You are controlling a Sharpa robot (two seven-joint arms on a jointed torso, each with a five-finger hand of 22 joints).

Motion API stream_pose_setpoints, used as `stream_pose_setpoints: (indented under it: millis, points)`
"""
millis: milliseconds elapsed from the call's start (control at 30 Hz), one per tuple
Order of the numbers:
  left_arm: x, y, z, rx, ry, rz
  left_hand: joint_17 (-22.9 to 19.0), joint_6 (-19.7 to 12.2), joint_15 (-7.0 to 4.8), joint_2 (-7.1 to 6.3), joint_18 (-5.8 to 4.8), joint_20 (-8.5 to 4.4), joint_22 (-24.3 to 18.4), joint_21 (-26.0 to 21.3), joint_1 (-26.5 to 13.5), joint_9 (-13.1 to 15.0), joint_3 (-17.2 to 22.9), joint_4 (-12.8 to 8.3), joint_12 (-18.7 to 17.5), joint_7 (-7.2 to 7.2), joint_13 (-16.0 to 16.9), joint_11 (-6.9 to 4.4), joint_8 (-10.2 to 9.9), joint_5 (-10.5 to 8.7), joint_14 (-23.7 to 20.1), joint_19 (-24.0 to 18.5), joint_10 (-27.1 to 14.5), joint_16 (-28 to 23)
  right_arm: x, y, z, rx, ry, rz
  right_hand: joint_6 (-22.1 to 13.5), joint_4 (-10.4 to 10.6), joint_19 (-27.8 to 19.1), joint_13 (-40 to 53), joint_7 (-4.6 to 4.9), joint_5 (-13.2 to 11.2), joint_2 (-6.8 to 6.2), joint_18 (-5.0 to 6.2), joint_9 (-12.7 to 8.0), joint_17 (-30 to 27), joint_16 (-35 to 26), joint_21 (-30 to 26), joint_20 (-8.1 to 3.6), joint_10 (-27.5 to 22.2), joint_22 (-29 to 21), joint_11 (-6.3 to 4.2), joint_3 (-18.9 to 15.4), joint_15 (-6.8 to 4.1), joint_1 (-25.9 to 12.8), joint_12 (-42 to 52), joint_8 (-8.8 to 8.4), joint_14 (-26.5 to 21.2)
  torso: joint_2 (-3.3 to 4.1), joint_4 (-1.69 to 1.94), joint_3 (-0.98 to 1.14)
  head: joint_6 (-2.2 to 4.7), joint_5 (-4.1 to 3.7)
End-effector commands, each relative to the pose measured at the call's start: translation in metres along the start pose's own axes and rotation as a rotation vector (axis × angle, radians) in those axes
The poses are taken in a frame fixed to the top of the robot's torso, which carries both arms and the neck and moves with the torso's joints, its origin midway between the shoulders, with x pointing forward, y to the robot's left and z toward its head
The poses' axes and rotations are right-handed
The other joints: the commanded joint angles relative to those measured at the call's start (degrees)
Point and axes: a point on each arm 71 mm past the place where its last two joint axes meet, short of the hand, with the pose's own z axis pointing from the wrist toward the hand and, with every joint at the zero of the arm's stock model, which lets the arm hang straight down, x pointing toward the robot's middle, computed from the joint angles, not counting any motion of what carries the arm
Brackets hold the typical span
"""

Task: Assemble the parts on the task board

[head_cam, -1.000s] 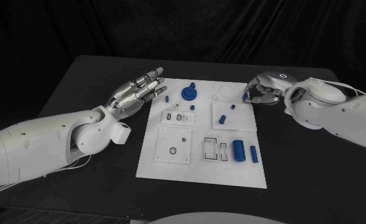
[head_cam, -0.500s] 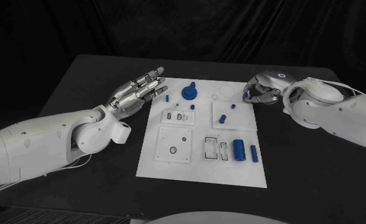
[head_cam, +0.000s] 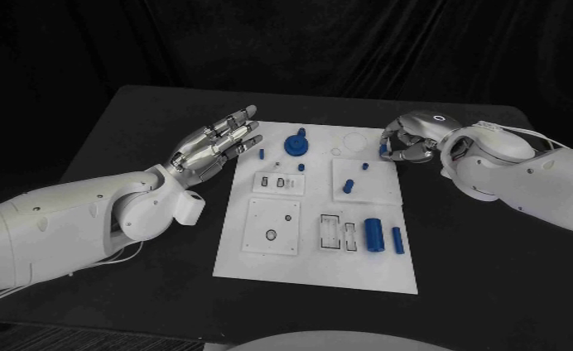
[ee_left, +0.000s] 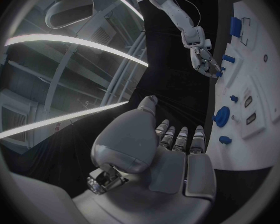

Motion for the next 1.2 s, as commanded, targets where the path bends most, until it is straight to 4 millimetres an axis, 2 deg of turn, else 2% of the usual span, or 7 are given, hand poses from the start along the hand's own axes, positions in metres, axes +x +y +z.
stream_pose_setpoints:
  millis: [33, 367, 533, 667, 933, 1067, 1200]
  points:
    - [0.002, 0.0, 0.0, 0.007, 0.011, -0.015, -0.06, -0.13, 0.41, 0.21, 0.08, 0.37, 0.02, -0.19, -0.33, -0.03, -0.08, -0.41, -0.12, 0.23, -0.06, 0.43, 0.04, 0.27, -0.02, 0.11, -0.01, -0.38, -0.002, 0.002, -0.001, -0.019, -0.044, -0.002, 0.39, -0.38, 0.68, 15.09, -0.04, 0.18, 0.75, -0.63, 1.17, 10.5, -0.37, -0.1, 0.13, 6.01, 10.56, -0.03, 0.03, 0.18, 0.2, 0.2, 1.27, 4.92, -0.03, -0.06, -0.01, -0.08, 0.21]
    - [0.001, -0.001, -0.002, 0.005, 0.007, -0.013, -0.06, -0.04, 0.44, 0.23, 0.08, 0.41, 0.04, -0.17, -0.35, -0.01, -0.06, -0.45, -0.1, 0.27, -0.05, 0.45, 0.06, 0.28, -0.02, 0.13, 0.03, -0.38, -0.019, 0.022, -0.011, -0.088, -0.154, 0.025, 1.07, -0.31, 0.84, 15.09, 0.04, 1.37, 0.79, -0.7, 2.41, 10.22, -0.57, 0.07, 0.34, 6.01, 10.66, 0.52, 0.11, 0.55, -0.22, 0.2, 2.85, 4.87, -0.02, -0.02, -0.02, -0.31, 0.4]
    - [0.0, 0.0, -0.001, 0.002, 0.007, -0.012, -0.06, -0.04, 0.44, 0.23, 0.08, 0.41, 0.04, -0.17, -0.35, -0.01, -0.06, -0.45, -0.1, 0.27, -0.05, 0.45, 0.06, 0.28, -0.02, 0.13, 0.03, -0.38, -0.037, 0.054, -0.013, -0.17, -0.2, 0.046, 1.12, -0.21, 0.9, 15.09, 0.13, 2.42, 0.84, -0.73, 2.61, 10.15, -0.62, 0.13, 0.53, 6.01, 10.69, 0.89, 0.3, 0.83, -0.37, 0.2, 3.06, 4.86, -0.03, -0.05, -0.02, -0.69, 0.55]
    - [0.001, 0.0, 0.0, 0.002, 0.009, -0.013, -0.06, -0.02, 0.46, 0.23, 0.08, 0.43, 0.05, -0.17, -0.37, -0.01, -0.05, -0.48, -0.1, 0.28, -0.04, 0.46, 0.07, 0.28, -0.02, 0.14, 0.04, -0.38, -0.04, 0.082, -0.011, -0.24, -0.192, 0.053, 1.12, -0.16, 0.95, 15.09, 0.23, 3.21, 0.84, -0.74, 2.68, 10.0, -0.72, 0.17, 0.67, 6.01, 10.71, 1.04, 0.43, 0.97, -0.55, 0.2, 3.12, 4.84, -0.06, -0.01, -0.07, -0.84, 0.82]
    - [0.001, 0.0, 0.0, 0.0, 0.01, -0.014, -0.06, -0.04, 0.46, 0.23, 0.08, 0.44, 0.04, -0.17, -0.37, -0.01, -0.04, -0.48, -0.1, 0.29, -0.05, 0.46, 0.07, 0.28, -0.02, 0.13, 0.03, -0.38, -0.025, 0.125, -0.002, -0.329, -0.109, 0.066, 1.12, -0.06, 0.88, 15.09, 0.38, 3.68, 0.81, -0.69, 2.63, 9.83, -0.86, -0.09, 0.79, 6.01, 10.63, 1.24, 0.51, 1.12, -0.79, 0.2, 3.0, 4.8, 0.04, -0.08, -0.04, -1.05, 1.36]
    - [0.001, 0.0, 0.0, -0.001, 0.009, -0.013, -0.06, 0.01, 0.47, 0.24, 0.09, 0.45, 0.05, -0.16, -0.38, 0.0, -0.04, -0.5, -0.09, 0.3, -0.04, 0.47, 0.08, 0.28, -0.02, 0.14, 0.06, -0.38, -0.012, 0.139, 0.004, -0.349, -0.059, 0.072, 1.09, -0.04, 0.85, 15.09, 0.43, 3.8, 0.78, -0.67, 2.6, 9.78, -0.89, -0.19, 0.83, 6.01, 10.6, 1.3, 0.53, 1.17, -0.87, 0.2, 2.92, 4.79, 0.0, 0.12, -0.06, -1.07, 1.04]
    - [0.002, 0.001, 0.001, -0.001, 0.012, -0.015, -0.06, 0.01, 0.47, 0.24, 0.09, 0.45, 0.05, -0.16, -0.38, 0.0, -0.04, -0.5, -0.09, 0.3, -0.04, 0.47, 0.08, 0.28, -0.02, 0.14, 0.06, -0.38, 0.003, 0.151, 0.01, -0.36, -0.018, 0.078, 1.05, -0.06, 0.79, 15.09, 0.49, 4.09, 0.79, -0.62, 2.53, 9.7, -0.95, -0.38, 0.9, 6.01, 10.55, 1.37, 0.64, 1.24, -0.91, 0.2, 2.78, 4.78, 0.07, 0.11, 0.1, -1.1, 0.9]
